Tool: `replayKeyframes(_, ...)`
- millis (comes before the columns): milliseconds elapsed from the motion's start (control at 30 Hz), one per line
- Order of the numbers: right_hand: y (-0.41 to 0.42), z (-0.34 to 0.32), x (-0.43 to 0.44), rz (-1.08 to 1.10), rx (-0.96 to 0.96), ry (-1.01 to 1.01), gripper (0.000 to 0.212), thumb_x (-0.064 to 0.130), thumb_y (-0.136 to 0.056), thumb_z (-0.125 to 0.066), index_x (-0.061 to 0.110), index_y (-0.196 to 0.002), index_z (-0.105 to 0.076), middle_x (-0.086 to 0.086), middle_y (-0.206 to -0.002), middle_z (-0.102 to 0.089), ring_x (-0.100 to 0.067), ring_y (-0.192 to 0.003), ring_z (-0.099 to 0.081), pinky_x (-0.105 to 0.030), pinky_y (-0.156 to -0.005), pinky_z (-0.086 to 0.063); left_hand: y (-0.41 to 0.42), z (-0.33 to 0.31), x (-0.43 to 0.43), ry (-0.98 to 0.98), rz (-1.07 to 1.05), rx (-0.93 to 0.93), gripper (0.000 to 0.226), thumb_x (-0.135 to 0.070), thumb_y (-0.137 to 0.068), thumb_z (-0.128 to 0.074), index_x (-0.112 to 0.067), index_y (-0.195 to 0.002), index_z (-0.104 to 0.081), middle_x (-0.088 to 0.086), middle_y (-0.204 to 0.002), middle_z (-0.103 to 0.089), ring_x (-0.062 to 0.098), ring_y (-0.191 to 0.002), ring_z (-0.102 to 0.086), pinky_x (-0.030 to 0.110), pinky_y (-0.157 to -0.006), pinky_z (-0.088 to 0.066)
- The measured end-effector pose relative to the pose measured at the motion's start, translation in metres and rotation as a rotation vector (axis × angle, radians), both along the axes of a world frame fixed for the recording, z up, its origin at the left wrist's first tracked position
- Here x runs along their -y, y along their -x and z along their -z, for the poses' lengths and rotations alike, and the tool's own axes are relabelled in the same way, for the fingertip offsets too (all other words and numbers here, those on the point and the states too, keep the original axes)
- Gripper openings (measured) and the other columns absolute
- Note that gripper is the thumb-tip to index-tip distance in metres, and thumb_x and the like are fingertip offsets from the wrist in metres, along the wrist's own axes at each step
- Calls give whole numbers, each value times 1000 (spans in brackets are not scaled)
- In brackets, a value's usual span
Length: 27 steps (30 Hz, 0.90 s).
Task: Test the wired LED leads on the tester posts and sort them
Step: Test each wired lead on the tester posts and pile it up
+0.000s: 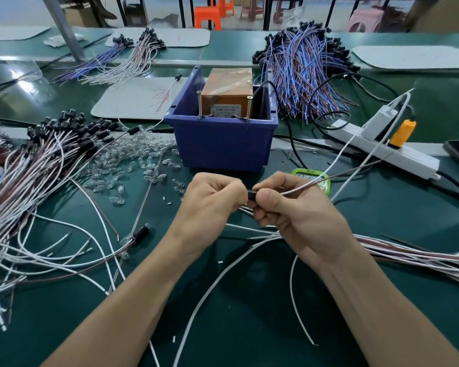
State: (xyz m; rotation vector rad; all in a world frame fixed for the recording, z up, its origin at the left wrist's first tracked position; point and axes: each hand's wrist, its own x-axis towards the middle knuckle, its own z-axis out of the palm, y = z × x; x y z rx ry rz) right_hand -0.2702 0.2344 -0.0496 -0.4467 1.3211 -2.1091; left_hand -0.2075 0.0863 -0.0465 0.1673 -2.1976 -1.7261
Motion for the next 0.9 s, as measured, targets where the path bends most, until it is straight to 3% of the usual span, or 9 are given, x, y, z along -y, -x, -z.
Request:
replayKeyframes(133, -3, 2, 6, 71, -4, -43, 17, 8, -70, -75, 1, -84, -69, -11, -68, -70, -15, -55, -65, -22, -53, -54, 1, 1, 4, 119, -39, -3, 33, -18, -70, -53, -22, -41, -39, -9, -47, -25, 8, -49, -23, 24, -47, -21)
replayKeyframes(300, 2, 1, 0, 7, -20, -10, 8, 7, -72, -76, 7, -79, -73, -13, -69, -69, -18, -56, -66, -24, -53, -55, 1, 0, 5, 80, 9, -6, 28, -28, -67, -52, -19, -43, -39, -9, -48, -26, 9, -50, -23, 24, -48, -22)
replayKeyframes(433, 4, 4, 1, 46, -20, -48, 13, 10, -72, -75, 4, -82, -71, -10, -68, -69, -16, -56, -65, -22, -52, -53, -2, 7, 6, 273, -2, -33, 32, -34, -80, -59, -17, -53, -53, -11, -48, -34, 6, -49, -30, 23, -48, -27)
replayKeyframes(600, 6, -6, -5, -43, 5, -168, 33, 28, -81, -71, -2, -95, -70, -13, -73, -70, -16, -53, -62, -21, -47, -49, -3, 7, 5, 255, -13, -73, 47, -44, -92, -60, -12, -58, -49, -6, -55, -32, 9, -54, -30, 27, -51, -26)
replayKeyframes(733, 11, -20, -29, -233, -57, -423, 52, 60, -79, -69, 9, -75, -78, -15, -63, -69, -16, -39, -57, -18, -35, -34, -2, 6, 10, 277, -216, -28, 43, -32, -79, -63, -17, -49, -35, -8, -49, -23, 11, -50, -24, 27, -49, -23)
replayKeyframes(800, 10, -23, -36, -211, -133, -282, 39, 52, -79, -77, 13, -76, -78, -9, -62, -69, -13, -41, -57, -18, -37, -35, -4, 7, 11, 364, -275, -3, 42, -32, -76, -64, -17, -49, -36, -5, -48, -22, 11, -49, -23, 25, -49, -23)
replayKeyframes(867, 6, -23, -32, -17, -209, -54, 8, 24, -81, -81, 16, -83, -80, -6, -70, -73, -13, -51, -62, -21, -45, -44, -5, 7, 10, 437, -275, 17, 42, -33, -75, -65, -15, -52, -35, -3, -49, -21, 12, -50, -23, 23, -49, -22)
replayKeyframes(900, 4, -21, -27, 115, -321, -42, 10, 11, -81, -78, 19, -87, -81, -4, -77, -75, -13, -60, -67, -22, -54, -50, -6, 6, 8, 444, -257, 18, 43, -34, -74, -65, -15, -51, -34, -3, -50, -20, 12, -50, -23, 23, -48, -21)
